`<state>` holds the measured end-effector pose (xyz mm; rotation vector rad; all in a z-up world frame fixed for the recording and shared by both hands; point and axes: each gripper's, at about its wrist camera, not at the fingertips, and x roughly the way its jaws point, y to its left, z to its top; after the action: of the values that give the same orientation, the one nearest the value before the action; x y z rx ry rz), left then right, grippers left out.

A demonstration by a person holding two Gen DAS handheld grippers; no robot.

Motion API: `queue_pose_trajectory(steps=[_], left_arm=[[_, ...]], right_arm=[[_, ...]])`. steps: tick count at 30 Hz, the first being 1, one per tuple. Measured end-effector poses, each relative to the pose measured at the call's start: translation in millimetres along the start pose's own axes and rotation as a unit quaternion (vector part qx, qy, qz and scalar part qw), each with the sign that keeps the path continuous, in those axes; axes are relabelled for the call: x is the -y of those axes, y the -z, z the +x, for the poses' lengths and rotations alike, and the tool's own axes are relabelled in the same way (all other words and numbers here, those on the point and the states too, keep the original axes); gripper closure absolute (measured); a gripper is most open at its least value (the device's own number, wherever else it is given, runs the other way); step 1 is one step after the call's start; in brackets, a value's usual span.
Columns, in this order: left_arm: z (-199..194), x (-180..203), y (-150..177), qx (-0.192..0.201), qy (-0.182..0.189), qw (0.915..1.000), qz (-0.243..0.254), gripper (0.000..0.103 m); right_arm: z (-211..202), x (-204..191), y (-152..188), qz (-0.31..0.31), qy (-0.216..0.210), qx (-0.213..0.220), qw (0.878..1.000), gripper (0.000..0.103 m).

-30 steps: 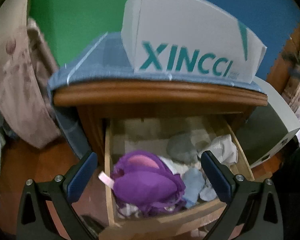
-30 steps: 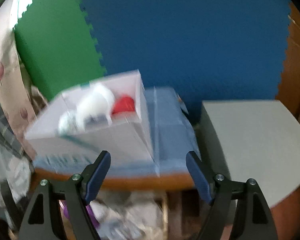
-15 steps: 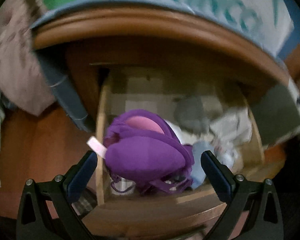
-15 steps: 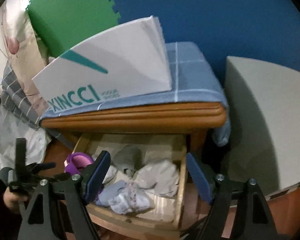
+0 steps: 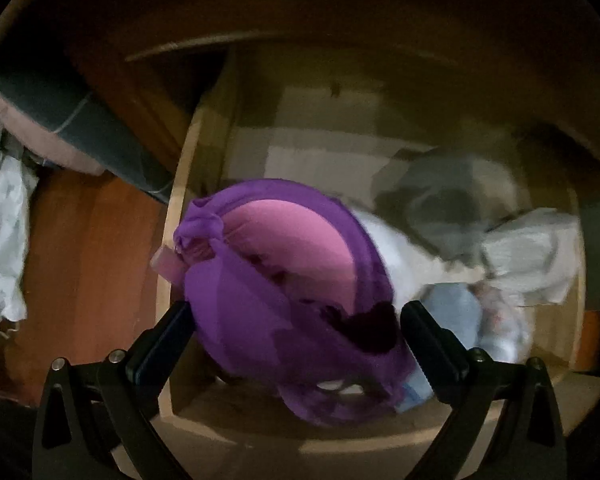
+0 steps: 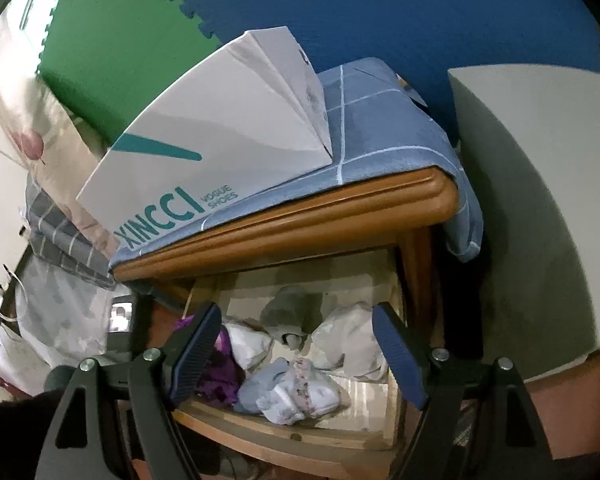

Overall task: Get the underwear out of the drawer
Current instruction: 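Grasp the purple bra in the drawer with the left gripper, then lift the purple bra with the left gripper and carry it over the box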

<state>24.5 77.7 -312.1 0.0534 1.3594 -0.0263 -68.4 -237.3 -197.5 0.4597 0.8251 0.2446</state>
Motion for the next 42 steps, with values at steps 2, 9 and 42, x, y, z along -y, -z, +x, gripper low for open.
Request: queue_pose_trajectory(steps=[2,9,42], left_arm=[[9.3,-2.1,-5.3,-0.025,-0.001,0.9996,-0.009,0.006],[4.3,8.2,2.8,-0.014,0.019,0.9986,0.047,0.044],[-323.7,-17.7,60.8,0.338,0.153,0.9244,0.087,0.091]], right_arm=[[1.1,-0.2,1.3,0.002,-0.003,-0.004,1.000,0.023],[4.8,-15.1,4.1,-0.038,0.014,-0.010,0.999,0.023],[23.0,-22.6,12.9,-0.080,0.067,-0.037,0.994,0.023]])
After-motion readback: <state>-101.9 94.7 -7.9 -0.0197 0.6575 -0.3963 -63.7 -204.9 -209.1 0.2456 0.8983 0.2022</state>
